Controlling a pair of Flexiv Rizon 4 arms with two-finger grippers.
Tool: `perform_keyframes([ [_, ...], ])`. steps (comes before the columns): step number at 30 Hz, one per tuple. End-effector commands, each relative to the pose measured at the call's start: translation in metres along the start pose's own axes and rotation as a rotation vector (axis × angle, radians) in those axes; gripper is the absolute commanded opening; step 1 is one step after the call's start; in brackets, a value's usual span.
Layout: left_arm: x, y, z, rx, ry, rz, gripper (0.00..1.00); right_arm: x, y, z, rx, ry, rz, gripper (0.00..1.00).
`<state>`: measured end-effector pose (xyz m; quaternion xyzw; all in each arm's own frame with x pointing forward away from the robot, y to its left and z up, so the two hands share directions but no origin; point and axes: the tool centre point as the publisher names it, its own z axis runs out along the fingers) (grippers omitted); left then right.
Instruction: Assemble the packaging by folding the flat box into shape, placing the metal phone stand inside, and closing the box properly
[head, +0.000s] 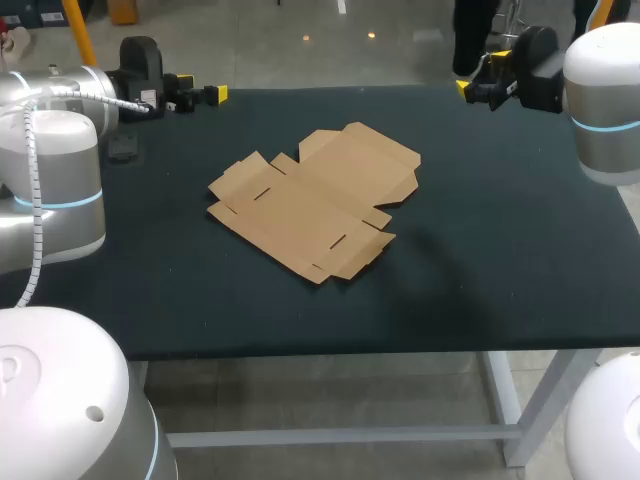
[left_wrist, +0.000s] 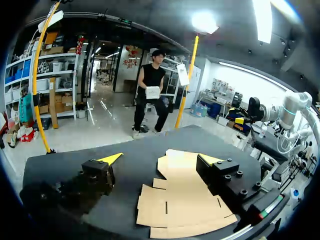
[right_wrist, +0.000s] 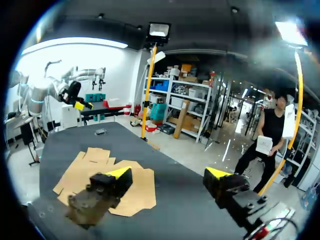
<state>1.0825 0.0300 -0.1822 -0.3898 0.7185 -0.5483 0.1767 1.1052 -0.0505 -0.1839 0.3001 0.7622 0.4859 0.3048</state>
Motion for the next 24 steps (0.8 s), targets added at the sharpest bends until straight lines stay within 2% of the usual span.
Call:
perform_keyframes([
  [1, -0.0001, -0.0002, 0.0003, 0.000, -0.001, 0.000, 1.00, 0.0005, -0.0004, -0.0002, -0.003, -0.001, 0.000, 1.00],
  [19, -0.0001, -0.0002, 0.0003, 0.000, -0.001, 0.000, 1.00, 0.0005, -0.0004, -0.0002, -0.003, -0.001, 0.000, 1.00],
  [21, -0.0017, -0.0028, 0.0051, -0.035, 0.008, -0.014, 1.00, 0.0001, -0.0004, 0.0005, -0.001, 0.012, 0.012, 1.00],
  [24, 0.0002, -0.0069, 0.0068, -0.101, 0.029, -0.064, 1.00, -0.0007, 0.0010, -0.0010, 0.045, 0.020, 0.073, 1.00],
])
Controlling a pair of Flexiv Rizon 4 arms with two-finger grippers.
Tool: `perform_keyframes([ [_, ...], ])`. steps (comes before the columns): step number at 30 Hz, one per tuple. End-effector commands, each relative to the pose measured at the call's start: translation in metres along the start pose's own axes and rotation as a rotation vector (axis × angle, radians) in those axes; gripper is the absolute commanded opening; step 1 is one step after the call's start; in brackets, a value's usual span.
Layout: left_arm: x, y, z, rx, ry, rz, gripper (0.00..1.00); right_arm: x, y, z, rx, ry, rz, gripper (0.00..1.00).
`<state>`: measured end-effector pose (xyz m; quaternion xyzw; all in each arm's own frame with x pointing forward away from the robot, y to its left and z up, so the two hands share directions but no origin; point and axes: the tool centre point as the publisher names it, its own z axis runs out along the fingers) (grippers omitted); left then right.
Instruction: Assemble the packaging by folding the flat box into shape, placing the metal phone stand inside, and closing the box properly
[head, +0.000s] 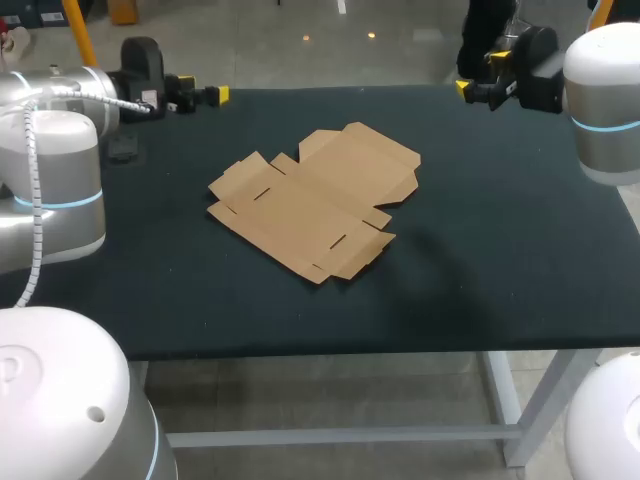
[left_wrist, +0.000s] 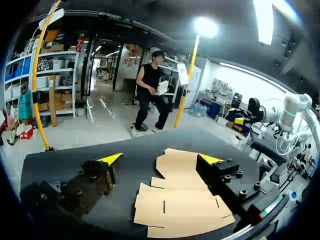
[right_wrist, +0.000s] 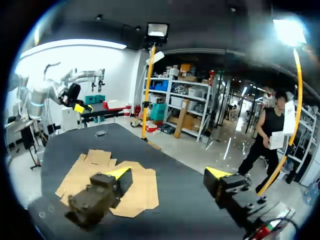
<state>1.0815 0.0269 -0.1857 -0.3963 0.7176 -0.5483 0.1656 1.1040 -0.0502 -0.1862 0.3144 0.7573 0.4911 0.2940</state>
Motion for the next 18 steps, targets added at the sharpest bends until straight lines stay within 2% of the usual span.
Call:
perform_keyframes([
  [1, -0.001, -0.011, 0.004, -0.110, 0.030, -0.048, 1.00, -0.002, 0.003, -0.003, 0.073, 0.000, 0.064, 1.00],
  [3, 0.001, -0.013, 0.003, -0.194, 0.028, -0.111, 1.00, 0.000, 0.003, -0.008, 0.099, 0.005, 0.096, 1.00],
  [4, 0.003, -0.014, 0.003, -0.228, 0.043, -0.135, 1.00, 0.000, 0.003, -0.010, 0.140, -0.004, 0.128, 1.00],
  [5, 0.003, -0.014, 0.002, -0.260, 0.038, -0.171, 1.00, 0.001, 0.002, -0.012, 0.134, -0.001, 0.128, 1.00],
  [11, 0.011, -0.002, -0.006, -0.417, 0.069, -0.283, 1.00, 0.010, -0.011, -0.026, 0.296, 0.035, 0.301, 1.00],
  [18, 0.026, 0.008, -0.013, -0.538, 0.039, -0.261, 1.00, 0.022, -0.029, -0.042, 0.374, 0.072, 0.416, 1.00],
])
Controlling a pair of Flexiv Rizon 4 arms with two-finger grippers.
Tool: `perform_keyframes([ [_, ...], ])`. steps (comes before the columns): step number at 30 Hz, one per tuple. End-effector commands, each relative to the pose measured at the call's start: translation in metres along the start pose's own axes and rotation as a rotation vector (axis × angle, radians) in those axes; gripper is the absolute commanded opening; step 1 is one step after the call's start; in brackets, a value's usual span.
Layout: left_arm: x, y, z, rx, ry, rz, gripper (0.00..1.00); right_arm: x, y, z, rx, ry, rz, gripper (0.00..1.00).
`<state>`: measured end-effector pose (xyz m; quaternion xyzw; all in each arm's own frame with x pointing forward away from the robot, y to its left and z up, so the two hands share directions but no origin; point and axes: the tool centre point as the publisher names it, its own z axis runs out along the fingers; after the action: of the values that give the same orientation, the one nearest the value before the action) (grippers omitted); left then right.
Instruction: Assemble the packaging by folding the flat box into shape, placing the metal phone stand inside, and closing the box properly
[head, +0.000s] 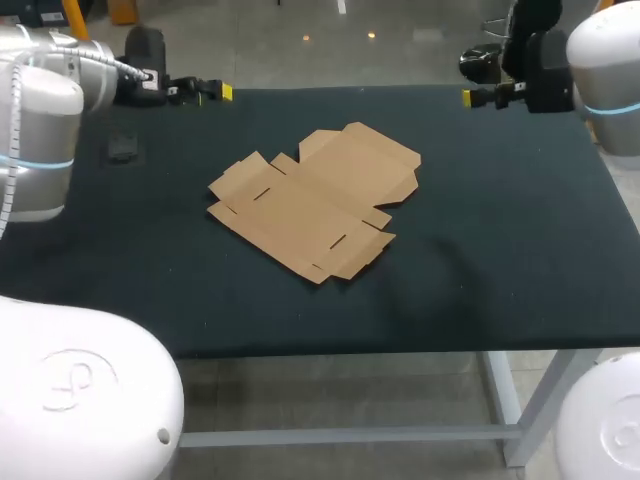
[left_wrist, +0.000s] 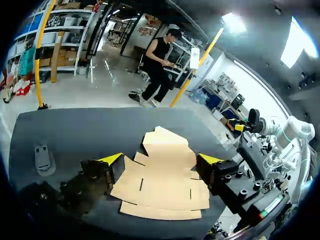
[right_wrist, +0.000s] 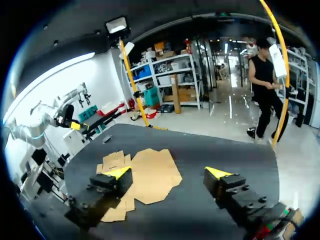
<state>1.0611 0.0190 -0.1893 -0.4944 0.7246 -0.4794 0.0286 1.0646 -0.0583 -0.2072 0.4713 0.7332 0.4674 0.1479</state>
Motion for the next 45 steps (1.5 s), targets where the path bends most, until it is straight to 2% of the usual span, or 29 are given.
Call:
perform_keyframes([
  [1, 0.009, 0.003, -0.006, -0.297, -0.033, -0.010, 1.00, 0.001, -0.006, -0.016, 0.191, 0.005, 0.049, 1.00],
  [4, 0.009, 0.008, -0.008, -0.349, -0.034, -0.076, 1.00, -0.001, -0.014, -0.021, 0.214, 0.013, 0.102, 1.00],
  [5, 0.006, 0.009, -0.007, -0.404, -0.044, -0.149, 1.00, -0.002, -0.017, -0.024, 0.218, 0.014, 0.118, 1.00],
  [6, 0.003, 0.011, -0.006, -0.445, -0.082, -0.216, 1.00, -0.003, -0.020, -0.027, 0.218, 0.001, 0.132, 1.00],
  [7, 0.000, 0.015, -0.007, -0.473, -0.117, -0.240, 1.00, -0.005, -0.023, -0.031, 0.219, -0.019, 0.129, 1.00],
  [28, 0.000, 0.015, -0.007, -0.473, -0.117, -0.240, 1.00, -0.005, -0.023, -0.031, 0.219, -0.019, 0.129, 1.00],
  [32, -0.007, 0.024, -0.003, -0.537, -0.081, -0.147, 1.00, -0.005, -0.035, -0.031, 0.252, -0.070, 0.216, 1.00],
  [37, -0.021, 0.037, 0.002, -0.578, -0.010, -0.086, 1.00, -0.003, -0.048, -0.040, 0.254, -0.041, 0.311, 1.00],
  [45, -0.037, 0.052, 0.020, -0.649, 0.016, -0.013, 1.00, 0.006, -0.063, -0.044, 0.272, -0.013, 0.397, 1.00],
])
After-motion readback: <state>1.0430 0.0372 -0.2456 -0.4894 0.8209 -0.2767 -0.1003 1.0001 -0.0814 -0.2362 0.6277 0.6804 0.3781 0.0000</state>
